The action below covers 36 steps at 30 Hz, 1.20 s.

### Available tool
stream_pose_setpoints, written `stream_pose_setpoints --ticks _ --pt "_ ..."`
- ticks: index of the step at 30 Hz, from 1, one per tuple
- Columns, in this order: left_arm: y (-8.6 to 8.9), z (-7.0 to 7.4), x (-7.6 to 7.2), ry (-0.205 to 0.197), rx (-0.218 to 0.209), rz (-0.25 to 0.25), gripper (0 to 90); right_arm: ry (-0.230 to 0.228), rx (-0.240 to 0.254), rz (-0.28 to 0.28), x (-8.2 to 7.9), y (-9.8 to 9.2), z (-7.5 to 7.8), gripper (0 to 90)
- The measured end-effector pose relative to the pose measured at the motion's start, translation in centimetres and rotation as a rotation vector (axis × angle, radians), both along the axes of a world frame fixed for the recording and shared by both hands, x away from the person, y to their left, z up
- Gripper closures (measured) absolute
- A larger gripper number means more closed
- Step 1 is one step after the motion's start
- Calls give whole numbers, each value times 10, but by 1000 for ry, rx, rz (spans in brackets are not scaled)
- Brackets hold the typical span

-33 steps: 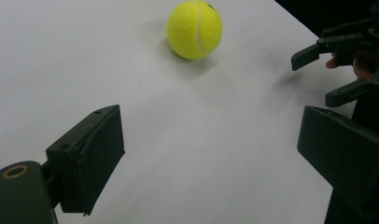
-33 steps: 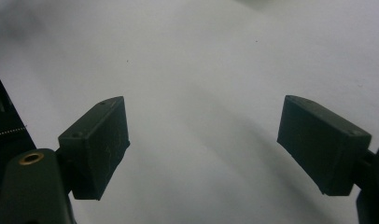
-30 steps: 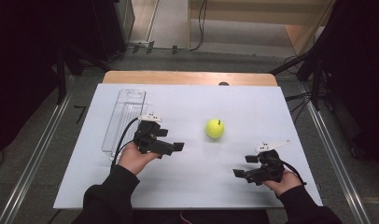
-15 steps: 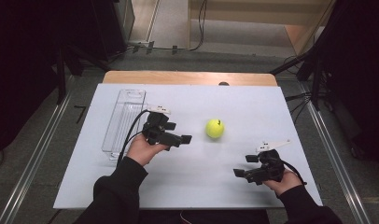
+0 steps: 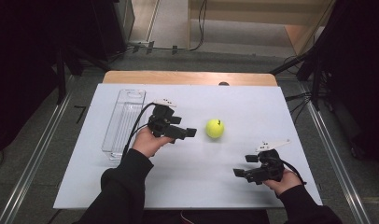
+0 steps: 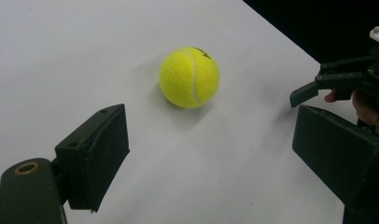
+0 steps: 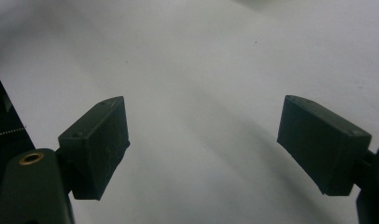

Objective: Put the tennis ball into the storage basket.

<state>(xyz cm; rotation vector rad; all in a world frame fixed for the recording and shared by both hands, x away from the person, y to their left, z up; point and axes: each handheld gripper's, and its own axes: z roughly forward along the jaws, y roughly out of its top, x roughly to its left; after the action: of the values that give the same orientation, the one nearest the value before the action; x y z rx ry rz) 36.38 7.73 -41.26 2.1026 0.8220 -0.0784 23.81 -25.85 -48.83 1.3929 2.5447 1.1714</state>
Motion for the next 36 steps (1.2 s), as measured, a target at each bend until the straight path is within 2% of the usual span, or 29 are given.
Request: stream_pose_setpoints --ticks 8,11,13,15,20,29,33,36 --pt "-13 5 10 -1 3 -10 112 4 -4 1 0 -1 0 146" --pt "-18 6 13 -4 -26 -5 140 7 -1 0 0 -2 -1 146" --pt "-20 5 12 -6 -30 -11 140 6 -1 -2 1 -2 0 146" --pt "-23 3 13 -12 -11 -19 141 5 0 1 0 -1 1 146" --pt "-34 -2 17 -11 -1 -27 141 0 -3 16 0 1 1 146" --pt "-49 -1 22 -16 -9 -30 140 2 -1 11 -1 2 2 146" --pt "-59 0 25 -37 -2 -37 140 -4 -1 13 -2 2 1 146" --pt "-64 -2 29 -34 -1 -36 140 -3 3 12 -3 2 2 146"
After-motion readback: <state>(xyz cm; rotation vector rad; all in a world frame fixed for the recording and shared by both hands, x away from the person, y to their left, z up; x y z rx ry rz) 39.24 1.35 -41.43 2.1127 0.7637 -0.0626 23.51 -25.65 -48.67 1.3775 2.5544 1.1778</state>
